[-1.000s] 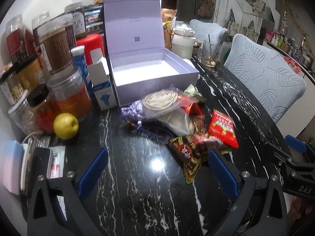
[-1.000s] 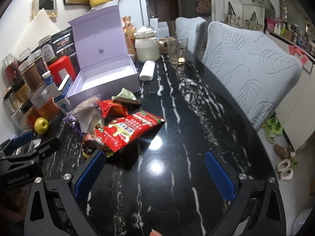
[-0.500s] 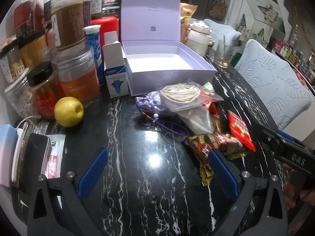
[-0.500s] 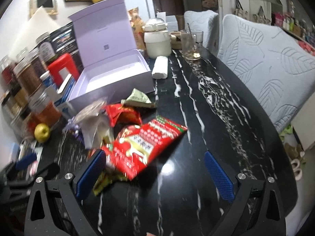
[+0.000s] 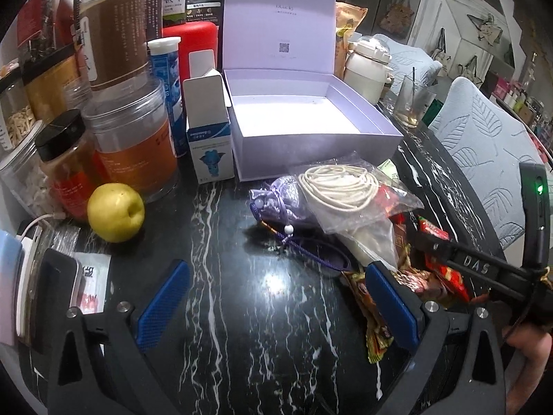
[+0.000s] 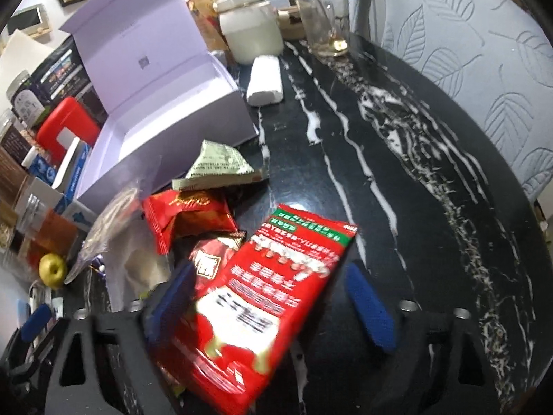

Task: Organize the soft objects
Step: 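Lower the right gripper onto the red snack packet and close it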

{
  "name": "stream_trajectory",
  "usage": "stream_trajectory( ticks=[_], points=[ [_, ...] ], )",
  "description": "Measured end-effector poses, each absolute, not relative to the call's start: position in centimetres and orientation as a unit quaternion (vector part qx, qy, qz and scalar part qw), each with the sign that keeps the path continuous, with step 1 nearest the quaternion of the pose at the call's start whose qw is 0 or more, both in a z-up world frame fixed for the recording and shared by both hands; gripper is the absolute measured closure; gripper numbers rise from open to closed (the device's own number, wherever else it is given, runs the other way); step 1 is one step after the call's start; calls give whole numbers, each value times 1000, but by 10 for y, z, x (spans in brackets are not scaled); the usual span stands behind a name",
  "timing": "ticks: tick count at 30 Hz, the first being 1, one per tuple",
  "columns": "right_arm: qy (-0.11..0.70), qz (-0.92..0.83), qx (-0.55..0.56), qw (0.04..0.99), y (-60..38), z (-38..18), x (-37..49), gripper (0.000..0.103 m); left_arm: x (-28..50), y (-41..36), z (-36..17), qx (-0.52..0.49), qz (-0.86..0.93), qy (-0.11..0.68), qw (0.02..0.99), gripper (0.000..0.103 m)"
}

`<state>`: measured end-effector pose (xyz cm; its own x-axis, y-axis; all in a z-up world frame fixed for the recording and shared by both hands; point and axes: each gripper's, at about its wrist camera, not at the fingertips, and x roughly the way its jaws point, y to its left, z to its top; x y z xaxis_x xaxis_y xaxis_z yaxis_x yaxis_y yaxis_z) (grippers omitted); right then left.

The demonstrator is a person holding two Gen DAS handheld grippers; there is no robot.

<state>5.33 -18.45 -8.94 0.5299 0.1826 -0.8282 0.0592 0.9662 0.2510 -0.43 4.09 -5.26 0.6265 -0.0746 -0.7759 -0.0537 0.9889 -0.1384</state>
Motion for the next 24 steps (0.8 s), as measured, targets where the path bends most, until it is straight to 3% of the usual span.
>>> stream_trajectory(
  ticks=[3, 5, 8, 16, 18, 24],
  points=[
    [490, 41, 125, 862, -186, -95, 55, 33, 0, 42, -52, -79, -9, 433, 898, 0],
    [492, 44, 127, 860, -187, -95, 55, 50, 3, 42, -50, -83, -11, 430, 899, 0],
    [492, 55, 126, 860, -191, -95, 54, 59, 6, 40, -45, -83, -13, 426, 901, 0],
    [477, 81, 142, 864, -208, -89, 42, 70, 17, 23, -34, -73, -21, 411, 909, 0],
    [472, 78, 142, 867, -216, -85, 40, 84, 20, 19, -32, -71, -26, 409, 909, 0],
    [466, 84, 142, 869, -230, -85, 42, 85, 35, 1, -30, -62, -40, 413, 908, 0]
  ],
)
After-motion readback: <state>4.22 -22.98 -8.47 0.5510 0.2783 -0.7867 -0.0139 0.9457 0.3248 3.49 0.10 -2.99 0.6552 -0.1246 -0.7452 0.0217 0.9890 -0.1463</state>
